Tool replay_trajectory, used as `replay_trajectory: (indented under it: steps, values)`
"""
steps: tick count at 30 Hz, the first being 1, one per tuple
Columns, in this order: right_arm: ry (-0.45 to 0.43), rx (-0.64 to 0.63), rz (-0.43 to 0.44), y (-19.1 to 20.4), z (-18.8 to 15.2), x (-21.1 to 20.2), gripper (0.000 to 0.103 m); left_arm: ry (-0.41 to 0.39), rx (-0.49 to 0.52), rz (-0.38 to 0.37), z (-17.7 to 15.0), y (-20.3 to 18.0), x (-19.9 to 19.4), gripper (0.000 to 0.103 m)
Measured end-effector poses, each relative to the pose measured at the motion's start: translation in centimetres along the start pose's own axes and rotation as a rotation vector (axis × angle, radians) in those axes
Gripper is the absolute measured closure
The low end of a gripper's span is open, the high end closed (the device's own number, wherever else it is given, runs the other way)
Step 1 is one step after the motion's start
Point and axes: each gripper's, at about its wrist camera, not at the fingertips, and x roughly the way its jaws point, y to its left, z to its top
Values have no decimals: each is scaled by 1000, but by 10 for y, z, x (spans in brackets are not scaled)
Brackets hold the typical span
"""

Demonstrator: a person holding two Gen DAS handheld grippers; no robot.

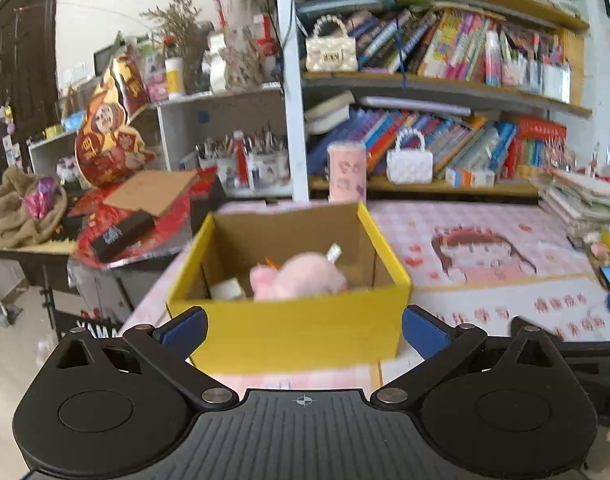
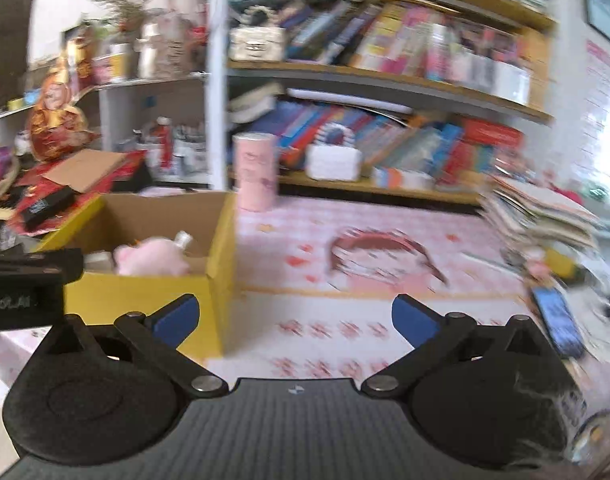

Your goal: Organize objects

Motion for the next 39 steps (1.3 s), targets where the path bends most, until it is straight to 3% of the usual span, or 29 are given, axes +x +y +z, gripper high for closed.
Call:
replay_trajectory:
  steps: [8, 19, 39]
  values:
    - [44, 47, -102, -28, -28, -25, 0, 52, -4, 3, -24, -13, -8, 0]
    - [64, 38, -139, -22, -36, -34, 0, 64, 26, 81, -36, -32, -17, 0]
    - [54, 41, -189, -10, -41, -46, 0, 69, -13, 101, -43, -24, -27, 0]
